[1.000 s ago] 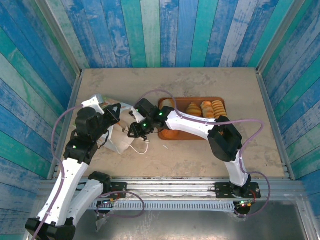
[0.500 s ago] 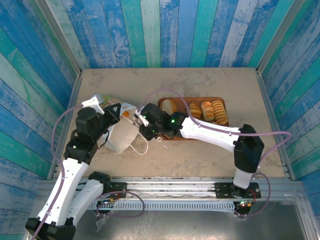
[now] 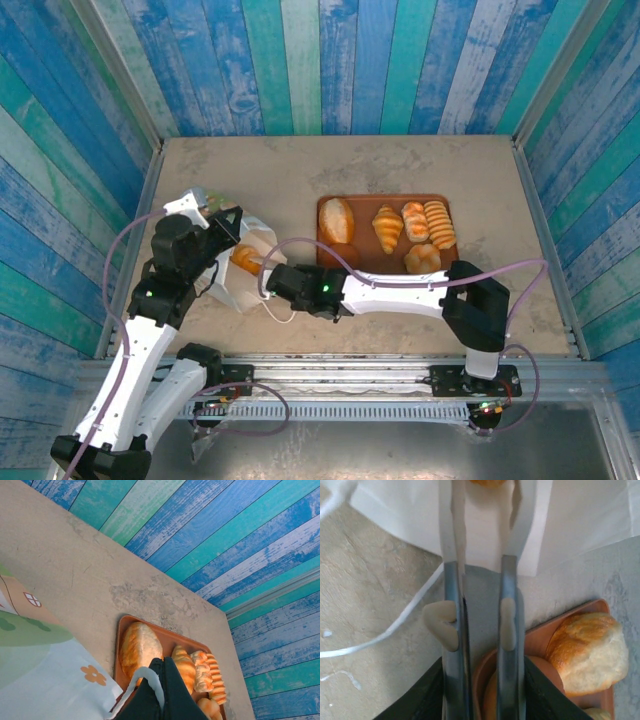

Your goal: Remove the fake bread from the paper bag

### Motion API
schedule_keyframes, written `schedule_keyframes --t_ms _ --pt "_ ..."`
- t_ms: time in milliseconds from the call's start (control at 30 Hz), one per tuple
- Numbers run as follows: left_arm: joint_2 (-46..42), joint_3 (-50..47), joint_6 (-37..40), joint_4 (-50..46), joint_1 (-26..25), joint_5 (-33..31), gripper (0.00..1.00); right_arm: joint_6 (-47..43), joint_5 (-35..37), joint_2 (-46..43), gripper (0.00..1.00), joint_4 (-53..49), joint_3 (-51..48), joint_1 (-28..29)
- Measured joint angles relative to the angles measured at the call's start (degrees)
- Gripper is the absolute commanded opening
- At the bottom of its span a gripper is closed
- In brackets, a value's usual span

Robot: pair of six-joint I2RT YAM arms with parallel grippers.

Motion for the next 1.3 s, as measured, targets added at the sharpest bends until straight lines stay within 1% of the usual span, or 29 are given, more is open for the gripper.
schedule_keyframes --t_ms 133,267,467,633,833,1033,1167,1233,1300 --pt "0.0 0.0 0.0 0.0 0.0 0.0 0.00 0.1 -2.4 -0.3 0.46 -0.3 0.0 0.1" --pt "0.1 0.0 0.0 0.0 0.0 0.4 0.00 3.0 -5.1 -1.6 0.49 -1.4 0.0 0.2" --pt "0.4 0.0 0.0 0.2 0.0 0.7 0.00 11.4 -11.8 -2.8 0.52 -3.4 2.5 -1.2" --pt "0.4 0.0 0.0 0.2 0.0 1.0 0.00 19.1 -17.9 -2.4 0.53 -5.5 6.7 -4.2" --pt "0.4 0.0 -0.4 0.2 0.0 1.6 0.00 25.3 -23.1 3.0 0.54 -8.9 14.8 -6.6" --pt "0.3 0.0 -0.5 0.2 0.0 1.7 0.00 28.3 -27.4 9.7 0.56 -13.6 20.8 -7.0" --pt "0.2 0.0 -0.7 0.2 0.0 1.7 0.00 29.2 -28.0 13.4 0.54 -17.2 25.3 -7.1" --pt "0.2 0.0 -0.7 0.2 0.0 1.7 0.00 29.5 -28.0 14.4 0.51 -18.3 26.8 -7.3" --pt "0.2 0.0 -0.7 0.2 0.0 1.7 0.00 29.7 -28.0 14.7 0.44 -19.2 27.3 -7.5"
